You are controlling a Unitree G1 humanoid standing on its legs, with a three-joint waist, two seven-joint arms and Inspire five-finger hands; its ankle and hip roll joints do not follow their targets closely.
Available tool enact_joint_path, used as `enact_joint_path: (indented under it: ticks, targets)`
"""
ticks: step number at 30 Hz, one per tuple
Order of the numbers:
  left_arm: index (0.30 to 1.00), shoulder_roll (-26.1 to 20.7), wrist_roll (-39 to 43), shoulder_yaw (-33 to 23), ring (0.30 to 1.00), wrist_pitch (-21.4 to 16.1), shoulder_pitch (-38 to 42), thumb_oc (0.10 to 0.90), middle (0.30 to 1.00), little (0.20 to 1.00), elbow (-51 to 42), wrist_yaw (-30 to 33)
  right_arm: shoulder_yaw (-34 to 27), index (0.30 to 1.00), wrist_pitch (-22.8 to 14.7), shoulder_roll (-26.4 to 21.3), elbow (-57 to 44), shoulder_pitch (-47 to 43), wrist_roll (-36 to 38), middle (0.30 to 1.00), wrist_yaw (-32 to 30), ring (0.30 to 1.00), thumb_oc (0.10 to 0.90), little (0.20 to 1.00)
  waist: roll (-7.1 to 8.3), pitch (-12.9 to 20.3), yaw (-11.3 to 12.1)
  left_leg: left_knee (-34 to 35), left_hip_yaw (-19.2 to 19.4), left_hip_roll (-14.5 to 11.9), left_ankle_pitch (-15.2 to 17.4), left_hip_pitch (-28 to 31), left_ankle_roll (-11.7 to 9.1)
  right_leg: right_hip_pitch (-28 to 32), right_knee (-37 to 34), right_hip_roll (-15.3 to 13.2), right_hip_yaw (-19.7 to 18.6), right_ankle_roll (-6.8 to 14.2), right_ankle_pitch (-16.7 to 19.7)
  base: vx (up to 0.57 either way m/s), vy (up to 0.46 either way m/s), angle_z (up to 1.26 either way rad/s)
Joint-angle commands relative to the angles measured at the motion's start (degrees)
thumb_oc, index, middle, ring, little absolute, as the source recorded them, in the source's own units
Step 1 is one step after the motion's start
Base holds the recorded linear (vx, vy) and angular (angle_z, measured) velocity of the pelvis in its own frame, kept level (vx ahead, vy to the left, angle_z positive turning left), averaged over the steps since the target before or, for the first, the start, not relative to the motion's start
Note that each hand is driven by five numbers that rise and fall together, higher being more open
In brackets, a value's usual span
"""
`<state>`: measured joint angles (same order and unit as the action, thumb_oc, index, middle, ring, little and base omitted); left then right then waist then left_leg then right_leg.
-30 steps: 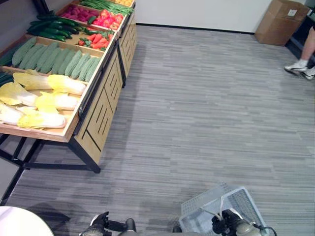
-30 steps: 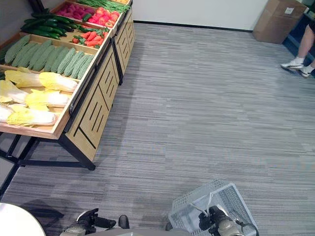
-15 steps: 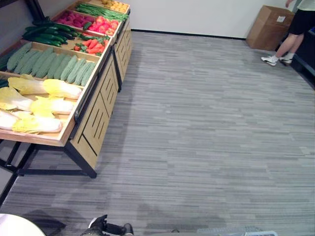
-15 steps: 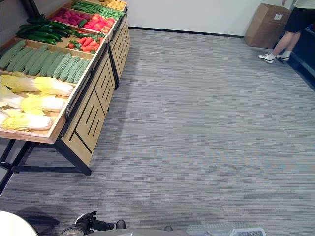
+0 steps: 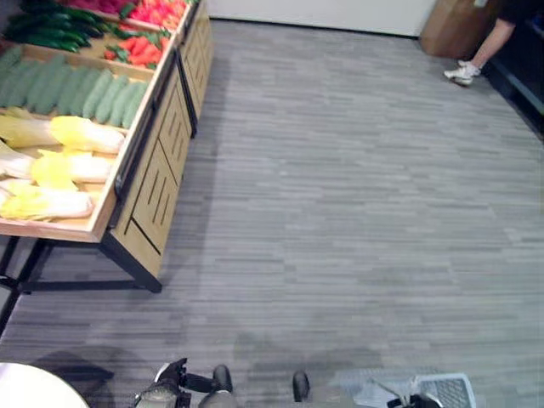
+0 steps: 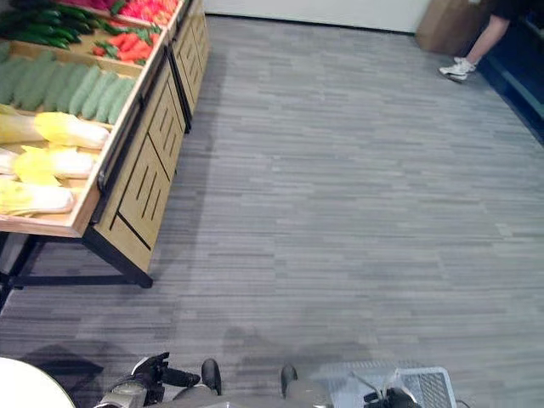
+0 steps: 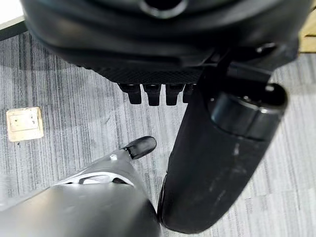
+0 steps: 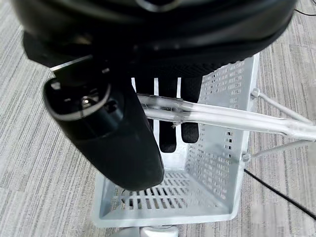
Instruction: Get the vegetables into the basket
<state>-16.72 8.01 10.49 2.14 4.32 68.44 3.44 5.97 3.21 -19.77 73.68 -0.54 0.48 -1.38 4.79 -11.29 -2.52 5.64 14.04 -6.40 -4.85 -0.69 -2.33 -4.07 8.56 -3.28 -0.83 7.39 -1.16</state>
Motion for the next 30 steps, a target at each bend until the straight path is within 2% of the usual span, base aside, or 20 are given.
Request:
enact_joint_path:
  ticks: [1, 3, 4, 6, 7, 8, 9, 10, 11, 14, 15, 16, 17, 19, 21, 22, 23, 25, 27, 30]
  targets:
    - [1.000, -1.13, 0.88, 0.62, 1.000, -0.80, 0.63, 0.900, 1.000, 1.000, -0.37, 0.30, 2.00, 0.300, 0.67, -3.67, 0.18, 0.87, 1.09, 0.300, -0.97, 0.300, 0.400, 0.300, -1.50, -1.51, 1.09, -0.83, -3.66, 2.25, 7.63, 8.11, -0.03, -2.66, 8.68, -6.87, 1.93, 7.61, 6.02, 0.05, 0.066, 0.01]
    - [1.000, -1.09, 0.93, 0.63, 1.000, -0.76, 1.05, 0.900, 1.000, 1.000, 0.08, 0.38, 2.28, 0.300, 0.71, -3.24, 0.24, 1.10, 1.28, 0.300, -0.75, 0.300, 0.400, 0.300, -1.67, -2.24, 0.22, -0.64, -4.57, 2.64, 8.47, 9.16, -0.13, -5.67, 7.42, -6.68, 2.10, 7.20, 5.71, 0.19, 0.067, 0.15]
    - [1.000, -0.82, 0.67, 0.84, 1.000, -0.98, 1.61, 0.900, 1.000, 1.000, 0.42, 0.60, 2.47, 0.300, 0.67, -2.75, 0.53, 1.32, 1.43, 0.300, -1.03, 0.300, 0.400, 0.300, -1.38, -2.80, -0.50, -0.64, -5.48, 3.22, 9.39, 10.24, -0.61, -7.45, 2.16, -7.07, 2.85, 6.66, 6.53, 0.32, 0.046, 0.22]
    - [1.000, -0.72, 0.45, 1.05, 1.000, -1.11, 2.10, 0.900, 1.000, 1.000, 0.74, 0.75, 2.74, 0.300, 0.68, -2.46, 0.85, 1.26, 1.38, 0.300, -1.09, 0.300, 0.400, 0.300, -1.34, -3.73, -1.90, -0.64, -7.00, 3.27, 10.33, 11.66, -1.07, -10.17, -2.44, -7.45, 2.23, 6.86, 9.47, 0.22, -0.026, -0.07]
    - [1.000, -0.69, 0.44, 1.04, 1.000, -1.12, 2.12, 0.900, 1.000, 1.000, 0.76, 0.74, 2.75, 0.300, 0.68, -2.49, 0.86, 1.25, 1.39, 0.300, -1.10, 0.300, 0.400, 0.300, -1.55, -3.81, -1.93, -0.64, -7.03, 3.05, 10.51, 11.81, -1.10, -9.93, -2.56, -7.26, 2.38, 6.84, 9.42, 0.29, -0.036, 0.13]
    - [1.000, -0.51, 0.33, 1.15, 1.000, -1.23, 2.36, 0.900, 1.000, 1.000, 1.02, 0.85, 2.83, 0.300, 0.52, -1.99, 0.94, 1.99, 1.29, 0.300, -1.09, 0.300, 0.400, 0.300, -1.77, -4.18, -3.46, -0.64, -8.63, 2.54, 11.74, 13.65, -1.82, -12.35, -6.78, -7.53, 1.13, 7.44, 12.03, 0.21, -0.020, 0.38]
    - [1.000, -0.50, 0.33, 1.15, 1.000, -1.23, 2.36, 0.900, 1.000, 1.000, 1.02, 0.85, 2.83, 0.300, 0.52, -2.00, 0.94, 1.99, 1.29, 0.300, -1.09, 0.300, 0.400, 0.300, -1.81, -4.22, -3.47, -0.64, -8.63, 2.50, 11.76, 13.70, -1.83, -12.27, -6.81, -7.50, 1.17, 7.44, 12.04, 0.33, -0.042, 0.50]
    - [1.000, -0.41, 0.39, 1.04, 1.000, -1.34, 2.57, 0.900, 1.000, 1.000, 1.11, 1.02, 2.83, 0.300, 0.48, -1.75, 1.08, 2.41, 1.05, 0.300, -1.16, 0.300, 0.400, 0.300, -2.10, -4.37, -4.22, -0.64, -9.38, 1.97, 12.57, 14.98, -2.25, -14.10, -9.50, -7.54, 1.50, 7.61, 13.35, 0.33, -0.056, 0.49]
    - [1.000, -0.15, 0.04, 0.75, 1.000, -1.26, 2.43, 0.900, 1.000, 1.000, 1.81, 0.96, 2.99, 0.300, 0.52, -1.03, 1.05, 3.21, 0.69, 0.300, -1.07, 0.300, 0.400, 0.300, -2.17, -4.12, -5.18, -0.64, -10.33, 1.62, 13.91, 17.26, -2.75, -15.79, -11.27, -7.47, 3.70, 7.61, 14.80, 0.45, -0.069, 0.49]
    - [1.000, 0.18, -1.04, 1.26, 1.000, -1.27, 2.16, 0.900, 1.000, 1.000, 2.05, 0.60, 2.97, 0.300, 0.50, -0.63, 1.11, 4.23, 0.27, 0.300, -0.73, 0.300, 0.400, 0.300, -2.30, -3.60, -6.59, -0.64, -11.41, 1.79, 15.31, 20.35, -3.16, -17.48, -11.52, -7.47, 7.40, 7.61, 16.41, 0.31, -0.059, 0.42]
    - [1.000, 0.20, -1.05, 1.27, 1.000, -1.27, 2.13, 0.900, 1.000, 1.000, 2.05, 0.59, 2.97, 0.300, 0.50, -0.65, 1.09, 4.27, 0.27, 0.300, -0.73, 0.300, 0.400, 0.300, -2.42, -3.62, -6.66, -0.64, -11.46, 1.66, 15.36, 20.41, -3.18, -17.36, -11.53, -7.40, 7.53, 7.61, 16.36, 0.32, -0.050, 0.81]
    - [1.000, 0.57, -1.66, 1.75, 1.000, -1.14, 2.09, 0.900, 1.000, 1.000, 2.40, 0.56, 2.79, 0.300, 0.25, -0.55, 1.55, 5.82, 0.31, 0.300, -0.62, 0.300, 0.400, 0.300, -2.73, -2.76, -7.90, -0.64, -12.68, 1.40, 15.74, 21.83, -3.70, -16.36, -10.57, -7.35, 6.97, 7.61, 16.46, 0.38, -0.096, 0.70]
    - [1.000, 1.47, -1.22, 2.22, 1.000, -1.33, 2.16, 0.900, 1.000, 1.000, 2.39, 0.82, 2.72, 0.300, 0.29, -0.62, 2.22, 6.65, 0.33, 0.300, -0.60, 0.300, 0.400, 0.300, -3.83, -1.81, -8.75, -0.64, -13.83, 0.28, 15.42, 22.25, -4.21, -15.92, -9.94, -6.82, 6.27, 7.08, 17.05, 0.38, -0.097, 0.53]
    - [1.000, 1.52, -1.21, 2.23, 1.000, -1.33, 2.14, 0.900, 1.000, 1.000, 2.39, 0.83, 2.72, 0.300, 0.28, -0.67, 2.23, 6.68, 0.33, 0.300, -0.60, 0.300, 0.400, 0.300, -3.99, -1.77, -8.83, -0.64, -13.88, 0.12, 15.46, 22.22, -4.24, -15.88, -9.96, -6.74, 6.42, 7.06, 17.01, 0.18, -0.095, 0.36]
    - [1.000, 2.40, 0.00, 2.18, 1.000, -1.41, 1.99, 0.900, 1.000, 1.000, 2.46, 0.69, 2.58, 0.300, 0.47, -0.82, 3.27, 6.94, 1.00, 0.300, -0.47, 0.300, 0.400, 0.300, -6.04, -0.75, -9.43, -0.64, -15.32, -2.95, 10.29, 22.90, -5.64, -16.33, -6.66, -5.00, 7.47, 5.48, 15.35, 0.34, -0.210, 0.60]
    - [1.000, 2.91, 1.01, 1.99, 1.000, -1.45, 1.72, 0.900, 1.000, 1.000, 2.12, 0.66, 2.48, 0.300, 0.31, -1.04, 3.50, 7.01, 1.31, 0.300, -0.50, 0.300, 0.400, 0.300, -7.31, -0.19, -9.38, -2.76, -15.91, -4.99, 4.77, 22.13, -7.12, -15.59, -5.34, -3.99, 9.52, 4.15, 13.28, 0.24, -0.149, 0.46]
    - [1.000, 2.92, 1.01, 1.99, 1.000, -1.45, 1.72, 0.900, 1.000, 1.000, 2.12, 0.66, 2.48, 0.300, 0.31, -1.04, 3.50, 7.01, 1.31, 0.300, -0.50, 0.300, 0.400, 0.300, -7.32, -0.19, -9.41, -2.75, -15.93, -5.01, 4.77, 22.12, -7.13, -15.58, -5.34, -3.99, 9.55, 4.14, 13.27, 0.24, -0.163, 0.47]
    - [1.000, 3.10, 2.61, 1.93, 1.000, -1.58, 2.01, 0.900, 1.000, 1.000, 1.70, 0.78, 2.30, 0.300, -0.08, -1.77, 2.92, 6.32, 2.73, 0.300, -0.89, 0.300, 0.400, 0.300, -7.84, 0.33, -9.19, -4.03, -17.17, -6.56, -0.46, 21.30, -8.18, -13.98, -4.93, -2.47, 10.42, 2.82, 10.95, 0.26, -0.209, 0.46]
    - [1.000, 3.16, 2.62, 1.70, 1.000, -1.51, 2.17, 0.900, 1.000, 1.000, 1.92, 0.85, 2.36, 0.300, -0.08, -1.91, 2.78, 5.91, 3.02, 0.300, -0.83, 0.300, 0.400, 0.300, -8.14, 0.58, -9.20, -3.87, -17.37, -7.15, -1.51, 21.39, -8.50, -13.65, -4.85, -1.92, 10.68, 2.39, 10.19, 0.18, -0.155, 0.29]
    - [1.000, 3.35, 2.96, 1.46, 1.000, -1.53, 2.23, 0.900, 1.000, 1.000, 2.32, 1.00, 2.68, 0.300, -0.37, -2.62, 2.39, 5.40, 3.17, 0.300, -0.82, 0.300, 0.400, 0.300, -8.76, 1.32, -8.95, -5.38, -17.65, -8.70, -7.01, 20.12, -9.97, -12.68, -5.45, -0.40, 11.06, 1.28, 8.60, 0.17, -0.147, 0.12]
